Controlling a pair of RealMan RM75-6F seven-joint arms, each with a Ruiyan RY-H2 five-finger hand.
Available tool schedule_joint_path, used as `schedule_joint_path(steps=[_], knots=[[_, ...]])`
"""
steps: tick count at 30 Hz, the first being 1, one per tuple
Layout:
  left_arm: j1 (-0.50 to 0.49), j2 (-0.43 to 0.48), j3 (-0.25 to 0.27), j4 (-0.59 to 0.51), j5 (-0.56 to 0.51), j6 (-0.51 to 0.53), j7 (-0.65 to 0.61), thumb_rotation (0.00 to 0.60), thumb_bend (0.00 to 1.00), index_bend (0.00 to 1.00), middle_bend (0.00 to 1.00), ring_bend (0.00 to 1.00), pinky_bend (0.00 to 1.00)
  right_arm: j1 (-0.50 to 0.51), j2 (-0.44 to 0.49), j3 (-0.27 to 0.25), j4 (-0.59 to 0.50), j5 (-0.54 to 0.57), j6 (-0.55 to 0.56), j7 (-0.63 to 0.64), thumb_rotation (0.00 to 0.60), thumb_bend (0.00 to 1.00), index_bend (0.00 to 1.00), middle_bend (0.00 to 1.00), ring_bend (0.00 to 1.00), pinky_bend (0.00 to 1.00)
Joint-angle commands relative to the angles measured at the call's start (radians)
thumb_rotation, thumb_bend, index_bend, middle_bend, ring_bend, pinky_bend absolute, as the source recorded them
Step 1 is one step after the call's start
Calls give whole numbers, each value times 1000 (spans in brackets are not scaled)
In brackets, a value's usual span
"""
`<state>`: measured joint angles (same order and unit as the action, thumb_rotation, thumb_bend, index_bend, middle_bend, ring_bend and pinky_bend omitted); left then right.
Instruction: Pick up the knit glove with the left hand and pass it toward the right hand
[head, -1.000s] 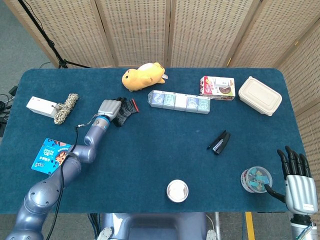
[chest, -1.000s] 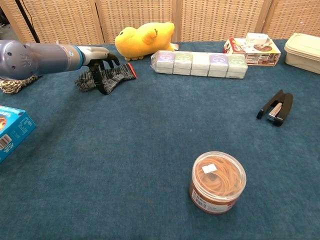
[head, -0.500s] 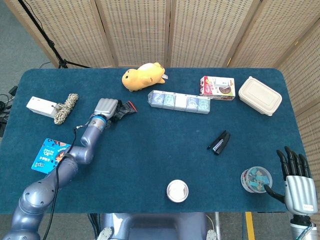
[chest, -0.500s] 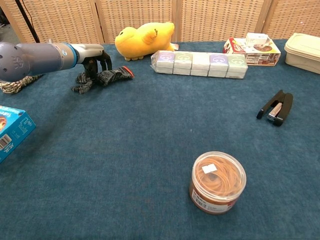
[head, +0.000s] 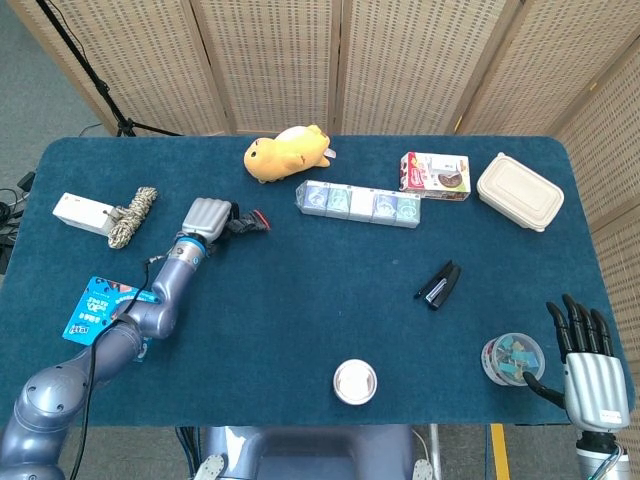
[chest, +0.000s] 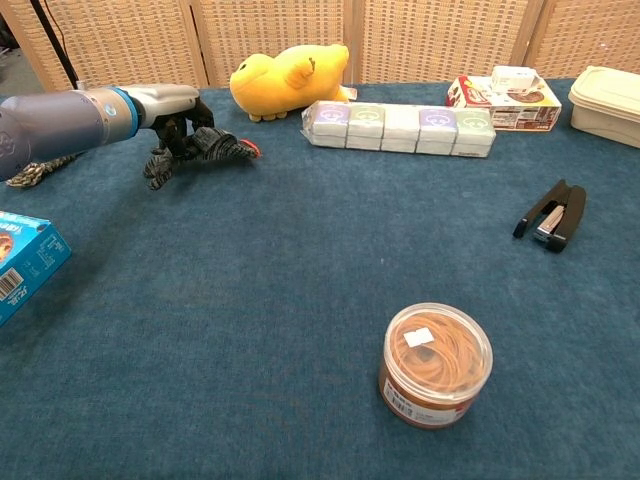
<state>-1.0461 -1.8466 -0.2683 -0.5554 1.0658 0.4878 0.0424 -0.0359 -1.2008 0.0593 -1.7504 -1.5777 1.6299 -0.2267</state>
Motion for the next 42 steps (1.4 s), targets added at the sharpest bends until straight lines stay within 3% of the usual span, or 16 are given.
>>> schedule_joint_path(steps=[1, 4, 12, 18, 24, 32, 37, 42], knots=[[6, 2, 0, -6, 1, 9, 3, 600, 507, 481, 463, 462, 554, 0, 1, -1, 0, -2, 0, 1, 600, 0, 59, 0, 0, 0], [13, 0, 1, -8, 3, 26, 13, 600, 538, 524, 504, 499, 611, 0, 2, -2, -1, -4, 0, 3, 600, 0, 58, 0, 0, 0], [26, 3, 0, -33, 13, 68, 27, 600, 566, 592, 575, 546, 649, -2, 5, -4, -1, -8, 3, 8, 600, 0, 58, 0, 0, 0], [47, 35, 22, -119, 103, 175, -34, 600, 570, 595, 575, 546, 649, 1, 2, -8, 1, -10, -5, 3, 600, 0, 59, 0, 0, 0], [54, 131, 51, -292, 241, 296, -134, 600, 568, 601, 582, 547, 649, 26, -11, -21, 12, -18, -57, -2, 600, 0, 59, 0, 0, 0], [23, 270, 94, -519, 449, 440, -217, 600, 544, 601, 582, 544, 649, 133, 22, -36, 28, -90, -202, 80, 600, 0, 69, 0, 0, 0], [-13, 328, 86, -637, 504, 466, -190, 600, 527, 604, 582, 541, 649, 220, 55, -38, 21, -177, -266, 182, 600, 0, 95, 0, 0, 0], [-41, 376, 55, -757, 483, 439, -166, 600, 516, 608, 582, 543, 649, 311, 55, -40, 59, -231, -328, 348, 600, 0, 107, 0, 0, 0]])
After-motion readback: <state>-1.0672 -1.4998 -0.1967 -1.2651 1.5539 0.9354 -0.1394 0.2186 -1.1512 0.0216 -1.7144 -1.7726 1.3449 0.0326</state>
